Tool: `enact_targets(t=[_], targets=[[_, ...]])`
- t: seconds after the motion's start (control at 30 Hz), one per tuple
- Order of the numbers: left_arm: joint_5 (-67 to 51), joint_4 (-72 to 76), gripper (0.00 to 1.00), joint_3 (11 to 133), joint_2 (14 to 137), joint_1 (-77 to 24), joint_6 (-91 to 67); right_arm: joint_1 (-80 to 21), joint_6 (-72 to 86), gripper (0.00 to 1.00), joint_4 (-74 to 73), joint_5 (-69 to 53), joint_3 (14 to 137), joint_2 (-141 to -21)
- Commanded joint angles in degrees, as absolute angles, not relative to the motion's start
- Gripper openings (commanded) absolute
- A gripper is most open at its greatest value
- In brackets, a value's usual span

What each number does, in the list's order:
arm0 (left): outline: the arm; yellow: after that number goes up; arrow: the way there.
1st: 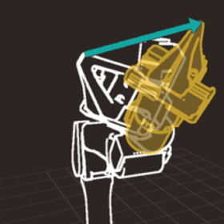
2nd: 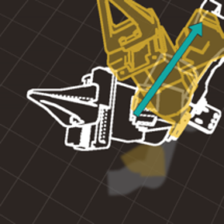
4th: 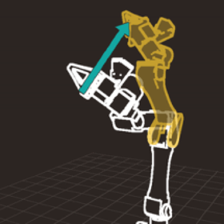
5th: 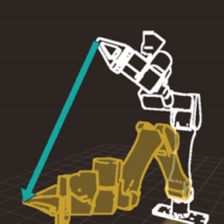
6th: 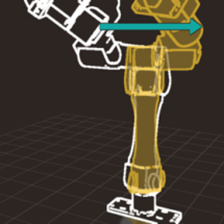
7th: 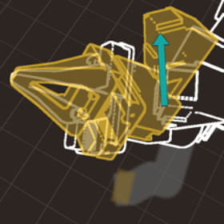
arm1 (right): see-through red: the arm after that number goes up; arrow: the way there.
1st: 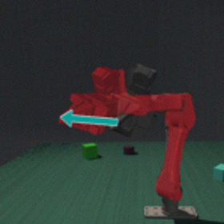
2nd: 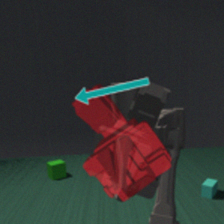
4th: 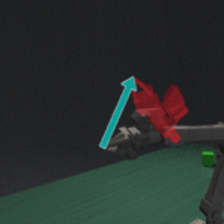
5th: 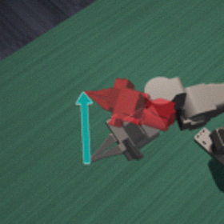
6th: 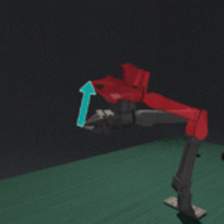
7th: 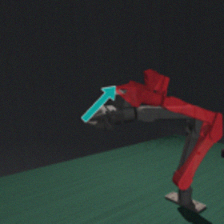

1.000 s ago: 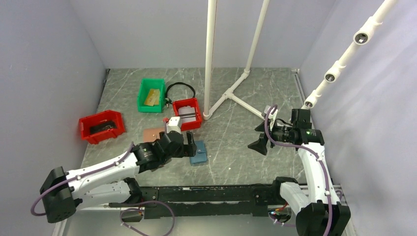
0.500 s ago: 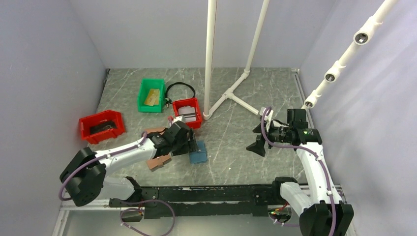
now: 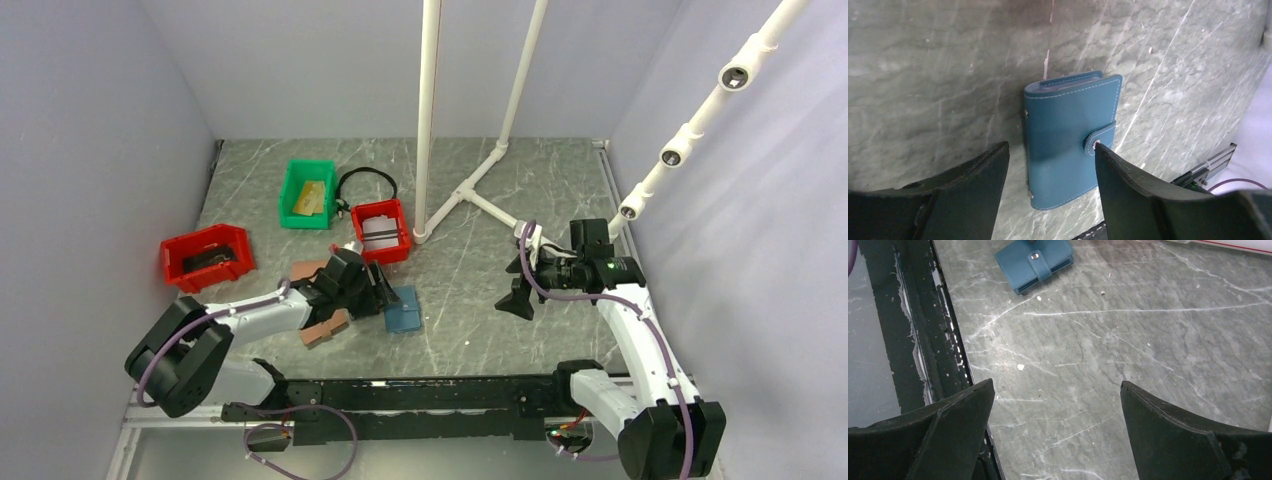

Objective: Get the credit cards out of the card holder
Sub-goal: Open the card holder at the center of the board.

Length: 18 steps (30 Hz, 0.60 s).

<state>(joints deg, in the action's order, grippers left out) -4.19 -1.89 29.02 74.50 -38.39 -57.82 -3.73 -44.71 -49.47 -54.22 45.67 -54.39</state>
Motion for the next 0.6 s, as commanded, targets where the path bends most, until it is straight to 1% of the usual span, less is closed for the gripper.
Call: enact_targets(t=[0.0,0.03,0.2,0.27,0.3,0.33,0.43,0.47,0.57], targets=[[-6.7,3.3,0.66,30.2,77.5,-38.1,-59.3,-5.4,-44.6,1.0,-47.0,-53.2,45.5,-54.9],[-6.6,2.6,0.62,30.4,78.2,-37.9,-59.6,-5.7,-44.5,1.0,-46.9,-53.0,45.5,-55.1],[-5.4,1.4,0.57,29.1,80.4,-37.9,-60.7,-6.1,-44.6,1.0,-46.9,-53.0,45.4,-55.2],[-4.7,1.4,0.52,28.9,81.1,-37.9,-60.5,-6.2,-44.6,1.0,-46.9,-52.9,45.5,-55.3],[-4.5,1.8,0.47,28.9,81.7,-37.9,-60.1,-6.2,-44.6,1.0,-46.9,-52.9,45.4,-55.3],[-4.5,2.6,0.37,29.0,82.2,-37.9,-59.4,-6.3,-44.6,1.0,-46.9,-53.0,45.4,-55.5],[-5.9,4.0,0.03,30.0,83.9,-37.9,-55.8,-6.8,-44.4,1.0,-46.9,-53.5,45.4,-55.7],[-6.3,4.8,0.0,29.9,83.9,-37.9,-54.8,-7.4,-44.1,1.0,-46.7,-53.8,45.3,-55.8],[-8.2,9.8,0.0,27.6,81.0,-37.8,-53.3,-11.7,-43.9,1.0,-46.5,-53.7,45.2,-57.4]])
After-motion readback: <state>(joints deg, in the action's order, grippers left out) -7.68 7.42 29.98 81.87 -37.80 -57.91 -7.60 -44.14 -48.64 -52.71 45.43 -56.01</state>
